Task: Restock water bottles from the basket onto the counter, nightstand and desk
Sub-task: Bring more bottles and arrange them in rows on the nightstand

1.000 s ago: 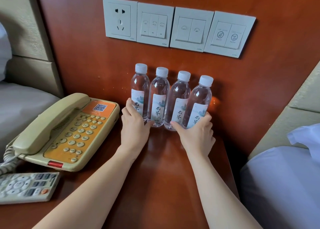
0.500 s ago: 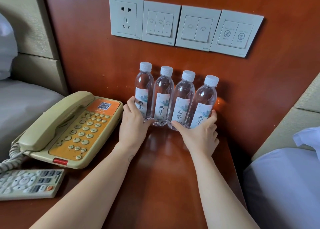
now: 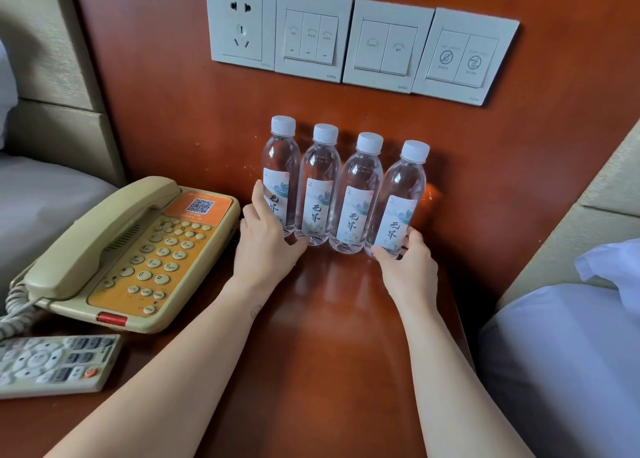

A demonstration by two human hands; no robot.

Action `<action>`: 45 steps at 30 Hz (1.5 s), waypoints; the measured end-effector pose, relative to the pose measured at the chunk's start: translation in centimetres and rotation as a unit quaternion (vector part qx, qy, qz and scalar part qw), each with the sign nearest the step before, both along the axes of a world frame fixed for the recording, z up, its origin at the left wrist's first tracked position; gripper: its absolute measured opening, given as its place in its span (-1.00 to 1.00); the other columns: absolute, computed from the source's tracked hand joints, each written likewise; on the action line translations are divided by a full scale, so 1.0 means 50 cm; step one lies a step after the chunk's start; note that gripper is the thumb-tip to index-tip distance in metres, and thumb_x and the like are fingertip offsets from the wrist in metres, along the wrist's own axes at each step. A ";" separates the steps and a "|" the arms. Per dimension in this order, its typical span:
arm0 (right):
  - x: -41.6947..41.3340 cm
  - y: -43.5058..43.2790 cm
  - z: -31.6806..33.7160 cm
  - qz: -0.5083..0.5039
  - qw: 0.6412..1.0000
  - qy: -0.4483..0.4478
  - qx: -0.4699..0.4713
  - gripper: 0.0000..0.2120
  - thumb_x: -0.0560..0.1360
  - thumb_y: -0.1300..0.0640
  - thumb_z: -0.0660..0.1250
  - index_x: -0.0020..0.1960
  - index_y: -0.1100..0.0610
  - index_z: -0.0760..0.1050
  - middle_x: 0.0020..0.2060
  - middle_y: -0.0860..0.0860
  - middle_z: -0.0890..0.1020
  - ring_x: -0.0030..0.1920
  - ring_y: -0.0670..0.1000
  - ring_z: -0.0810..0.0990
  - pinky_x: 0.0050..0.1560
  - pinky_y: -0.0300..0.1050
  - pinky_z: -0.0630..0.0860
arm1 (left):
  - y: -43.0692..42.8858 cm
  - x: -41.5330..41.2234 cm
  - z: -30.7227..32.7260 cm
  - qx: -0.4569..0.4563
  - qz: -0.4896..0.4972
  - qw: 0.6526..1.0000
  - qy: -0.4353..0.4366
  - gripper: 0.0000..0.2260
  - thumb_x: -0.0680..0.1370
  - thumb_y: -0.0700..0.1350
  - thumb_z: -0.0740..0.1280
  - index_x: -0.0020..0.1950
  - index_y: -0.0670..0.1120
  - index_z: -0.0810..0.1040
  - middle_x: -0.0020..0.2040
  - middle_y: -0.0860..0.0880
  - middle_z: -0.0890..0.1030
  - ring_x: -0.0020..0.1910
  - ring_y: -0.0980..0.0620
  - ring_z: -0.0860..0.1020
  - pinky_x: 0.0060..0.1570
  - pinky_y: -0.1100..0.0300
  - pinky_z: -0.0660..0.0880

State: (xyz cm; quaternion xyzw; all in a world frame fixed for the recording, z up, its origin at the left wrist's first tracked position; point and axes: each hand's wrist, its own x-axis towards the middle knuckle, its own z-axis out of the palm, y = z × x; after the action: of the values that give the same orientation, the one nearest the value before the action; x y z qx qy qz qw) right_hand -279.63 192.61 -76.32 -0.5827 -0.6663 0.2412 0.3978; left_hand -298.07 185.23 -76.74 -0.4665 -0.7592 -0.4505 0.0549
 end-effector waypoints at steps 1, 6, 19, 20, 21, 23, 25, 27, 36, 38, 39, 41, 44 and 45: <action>0.000 0.000 0.000 0.000 1.000 0.001 -0.001 -0.50 0.41 0.03 0.48 0.31 0.00 0.43 0.16 -0.04 0.63 0.13 0.07 0.61 0.06 -0.05 0.49 | 0.001 0.000 0.000 -0.003 -0.001 1.000 -0.003 0.03 0.35 0.03 0.57 0.57 -0.20 -0.05 0.32 -0.24 0.36 0.29 -0.23 0.39 0.25 -0.03 0.38; 0.009 0.002 0.002 0.000 1.000 -0.003 -0.001 -0.53 0.41 0.06 0.48 0.28 0.02 0.45 0.13 -0.02 0.64 0.10 0.08 0.61 0.01 -0.10 0.45 | 0.007 0.008 0.003 -0.010 0.013 1.000 0.002 0.00 0.37 0.06 0.56 0.56 -0.20 -0.02 0.32 -0.22 0.35 0.29 -0.23 0.39 0.20 -0.03 0.40; 0.044 0.010 0.006 -0.015 0.999 -0.034 0.000 -0.50 0.43 0.03 0.45 0.32 0.05 0.41 0.17 0.03 0.61 0.17 0.14 0.57 0.17 0.08 0.50 | 0.017 0.041 -0.002 -0.017 0.011 0.999 0.025 -0.03 0.38 0.16 0.51 0.55 -0.14 0.00 0.35 -0.17 0.35 0.31 -0.19 0.40 0.08 -0.08 0.49; 0.043 0.009 0.006 -0.013 0.999 -0.033 -0.002 -0.49 0.43 0.01 0.45 0.33 0.05 0.40 0.17 0.03 0.60 0.18 0.14 0.56 0.18 0.11 0.50 | 0.017 0.040 -0.003 -0.020 0.017 0.999 0.027 -0.02 0.37 0.18 0.51 0.55 -0.13 0.00 0.35 -0.15 0.35 0.31 -0.18 0.41 0.04 -0.08 0.50; 0.042 0.008 0.006 -0.011 0.999 -0.031 -0.003 -0.46 0.41 -0.02 0.46 0.33 0.05 0.39 0.17 0.03 0.60 0.18 0.14 0.56 0.19 0.12 0.49 | 0.017 0.040 -0.003 -0.023 0.024 0.999 0.031 -0.01 0.36 0.20 0.51 0.55 -0.11 -0.01 0.35 -0.14 0.35 0.31 -0.17 0.41 0.01 -0.09 0.51; 0.039 0.006 0.005 -0.013 0.999 -0.038 -0.001 -0.36 0.36 -0.13 0.47 0.34 0.07 0.36 0.19 0.04 0.56 0.20 0.15 0.52 0.21 0.13 0.46 | 0.017 0.041 -0.003 -0.026 0.030 0.999 0.037 0.04 0.33 0.21 0.52 0.56 -0.10 -0.06 0.36 -0.14 0.34 0.33 -0.17 0.40 0.00 -0.07 0.51; 0.032 0.002 0.007 -0.023 0.998 -0.057 0.002 -0.16 0.28 -0.28 0.48 0.39 0.10 0.30 0.22 0.06 0.51 0.24 0.16 0.48 0.25 0.13 0.42 | 0.017 0.042 -0.003 -0.019 0.022 0.999 0.036 0.08 0.32 0.19 0.53 0.57 -0.08 -0.10 0.39 -0.14 0.31 0.34 -0.17 0.39 0.02 -0.07 0.51; 0.021 -0.001 0.009 -0.041 0.997 -0.066 0.003 -0.04 0.21 -0.39 0.46 0.41 0.11 0.25 0.24 0.08 0.49 0.25 0.18 0.47 0.26 0.13 0.41 | 0.017 0.042 -0.002 -0.013 0.008 1.000 0.026 0.09 0.32 0.17 0.55 0.57 -0.04 -0.13 0.40 -0.13 0.30 0.35 -0.17 0.38 0.03 -0.09 0.51; -0.011 0.001 0.001 -0.101 0.991 -0.083 0.020 -0.04 0.19 -0.49 0.39 0.30 0.16 0.25 0.19 0.10 0.53 0.21 0.21 0.48 0.19 0.12 0.33 | 0.024 0.037 -0.001 0.011 -0.024 1.000 -0.012 0.09 0.32 0.09 0.58 0.56 -0.01 -0.14 0.44 -0.13 0.28 0.39 -0.15 0.36 0.17 -0.10 0.46; -0.011 0.003 -0.001 -0.100 0.991 -0.082 0.022 -0.03 0.18 -0.49 0.38 0.31 0.15 0.25 0.20 0.10 0.53 0.21 0.21 0.48 0.20 0.13 0.32 | 0.024 0.036 -0.003 0.013 -0.026 1.000 -0.006 0.09 0.32 0.09 0.58 0.57 -0.04 -0.14 0.43 -0.14 0.29 0.38 -0.16 0.38 0.16 -0.09 0.47; -0.010 0.004 -0.001 -0.098 0.992 -0.082 0.021 -0.01 0.18 -0.50 0.38 0.33 0.15 0.24 0.20 0.10 0.53 0.22 0.21 0.47 0.21 0.13 0.32 | 0.024 0.036 -0.003 0.013 -0.027 1.000 -0.003 0.09 0.32 0.09 0.58 0.57 -0.05 -0.14 0.43 -0.15 0.29 0.37 -0.16 0.38 0.15 -0.09 0.48; -0.007 0.005 -0.001 -0.089 0.993 -0.082 0.017 0.05 0.18 -0.50 0.39 0.40 0.15 0.18 0.25 0.11 0.50 0.25 0.21 0.45 0.25 0.15 0.31 | 0.021 0.037 -0.004 0.011 -0.024 1.000 0.002 0.11 0.32 0.11 0.57 0.57 -0.04 -0.16 0.43 -0.16 0.27 0.37 -0.18 0.37 0.13 -0.11 0.48; 0.007 0.007 0.005 -0.065 0.997 -0.039 0.002 0.16 0.18 -0.43 0.45 0.52 0.15 0.05 0.35 0.14 0.40 0.35 0.22 0.37 0.35 0.17 0.27 | 0.016 0.036 -0.005 0.015 0.006 1.000 0.014 0.13 0.29 0.15 0.58 0.58 -0.09 -0.12 0.40 -0.18 0.24 0.39 -0.21 0.32 0.16 -0.07 0.46; 0.016 0.010 0.007 -0.054 0.999 -0.004 -0.004 0.17 0.20 -0.38 0.48 0.54 0.16 0.02 0.38 0.15 0.38 0.38 0.20 0.35 0.37 0.17 0.28 | 0.015 0.035 -0.005 0.016 0.013 1.000 0.015 0.11 0.29 0.14 0.58 0.57 -0.09 -0.08 0.38 -0.17 0.24 0.38 -0.20 0.31 0.15 -0.06 0.46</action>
State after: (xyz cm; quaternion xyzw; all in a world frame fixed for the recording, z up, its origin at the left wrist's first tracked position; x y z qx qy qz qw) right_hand -278.85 193.11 -75.95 -0.6205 -0.6342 0.2202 0.4052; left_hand -296.30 185.97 -77.01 -0.4625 -0.7569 -0.4549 0.0791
